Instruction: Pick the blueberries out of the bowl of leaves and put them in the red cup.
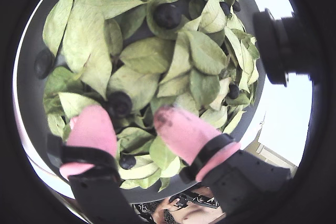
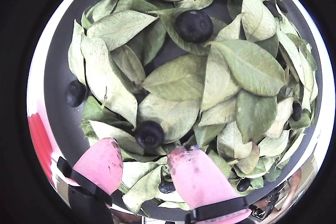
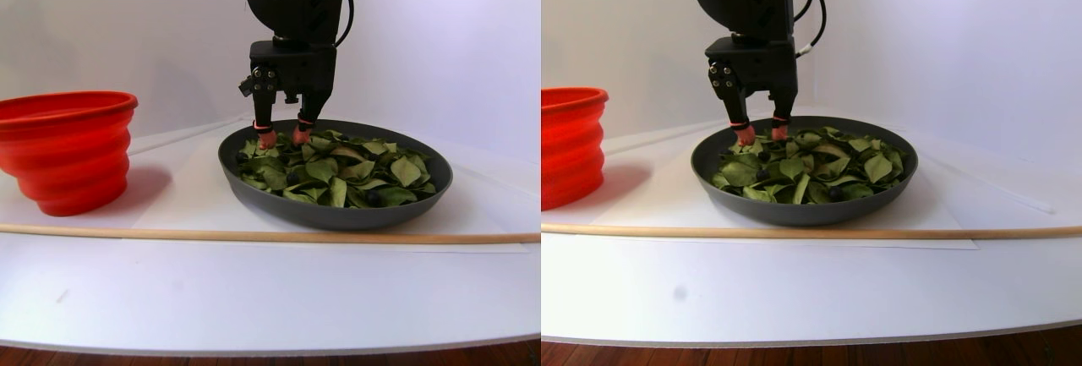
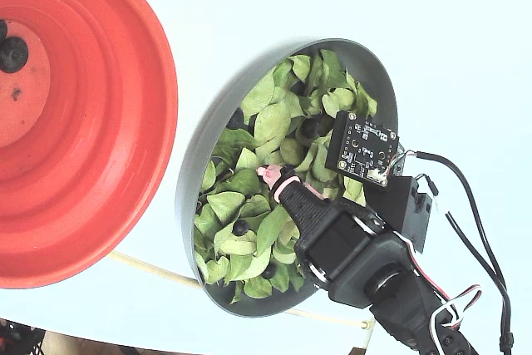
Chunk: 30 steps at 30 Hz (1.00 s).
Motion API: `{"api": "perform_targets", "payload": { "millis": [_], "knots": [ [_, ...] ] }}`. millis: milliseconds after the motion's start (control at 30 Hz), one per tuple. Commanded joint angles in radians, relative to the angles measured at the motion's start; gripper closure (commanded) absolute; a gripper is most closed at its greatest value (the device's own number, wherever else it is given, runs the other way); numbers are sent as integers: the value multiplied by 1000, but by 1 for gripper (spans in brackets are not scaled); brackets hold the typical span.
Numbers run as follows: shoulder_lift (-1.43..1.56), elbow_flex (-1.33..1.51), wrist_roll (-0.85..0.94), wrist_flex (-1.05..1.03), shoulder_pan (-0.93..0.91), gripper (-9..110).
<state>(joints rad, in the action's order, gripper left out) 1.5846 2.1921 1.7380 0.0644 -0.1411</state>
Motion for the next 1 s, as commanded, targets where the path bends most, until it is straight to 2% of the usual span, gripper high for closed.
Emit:
{"api": "perform_targets", "payload": {
  "millis": [0,967],
  "knots": [
    [5,-41,12,25,3,85],
    [-120,-67,9,109,0,86]
  ]
}}
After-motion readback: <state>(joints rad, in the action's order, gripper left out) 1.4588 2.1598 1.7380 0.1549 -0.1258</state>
